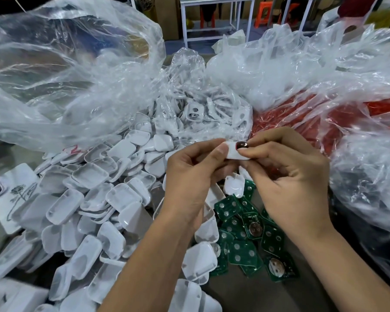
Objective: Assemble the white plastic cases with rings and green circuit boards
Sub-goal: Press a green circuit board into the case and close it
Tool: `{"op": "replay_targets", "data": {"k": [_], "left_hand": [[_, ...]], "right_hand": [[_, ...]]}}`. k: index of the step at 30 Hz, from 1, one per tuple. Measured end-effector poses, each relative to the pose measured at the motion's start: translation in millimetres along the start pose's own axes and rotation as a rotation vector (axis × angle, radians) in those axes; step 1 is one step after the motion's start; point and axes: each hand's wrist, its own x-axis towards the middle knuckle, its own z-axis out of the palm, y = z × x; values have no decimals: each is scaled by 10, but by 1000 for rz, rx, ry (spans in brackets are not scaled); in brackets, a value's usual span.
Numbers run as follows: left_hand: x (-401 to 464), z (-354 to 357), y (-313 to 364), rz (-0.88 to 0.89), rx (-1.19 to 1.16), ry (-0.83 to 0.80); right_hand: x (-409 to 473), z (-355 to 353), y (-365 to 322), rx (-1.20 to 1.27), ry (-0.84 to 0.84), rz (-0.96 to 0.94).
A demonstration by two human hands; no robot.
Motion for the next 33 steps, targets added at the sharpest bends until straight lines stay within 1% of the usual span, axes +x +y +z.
{"op": "replay_targets", "data": {"k": [1,3,5,8,10,12,15,18,22,28,33], "left_hand": [[16,-12,0,15,8,24],[31,-30,4,43,34,44],[33,-34,7,88,103,34],[29,-36,-7,158,228,7],[27,-39,-12,172,255,21],[24,-42,-2,181,251,48],[17,-37,17,194,189,78],[19,-40,29,207,147,68],[31,-48,37,229,162,58],[21,-34,48,220,53,22],[22,-38,66,123,18,47]], "right_hand": [[1,5,-7,47,-20,16],[1,4,-14,165,-60,113],[2,4,-16,280,-88,291],[20,20,-38,564,-108,613],[40,13,-41,631,-92,748],[58,-10,-46,697,-103,823],[68,-29,-73,839,-138,854],[62,-31,-84,879,-169,858],[62,-35,-84,924,-224,854],[36,7,-81,941,-186,767],[35,13,-125,1017,-174,797]]}}
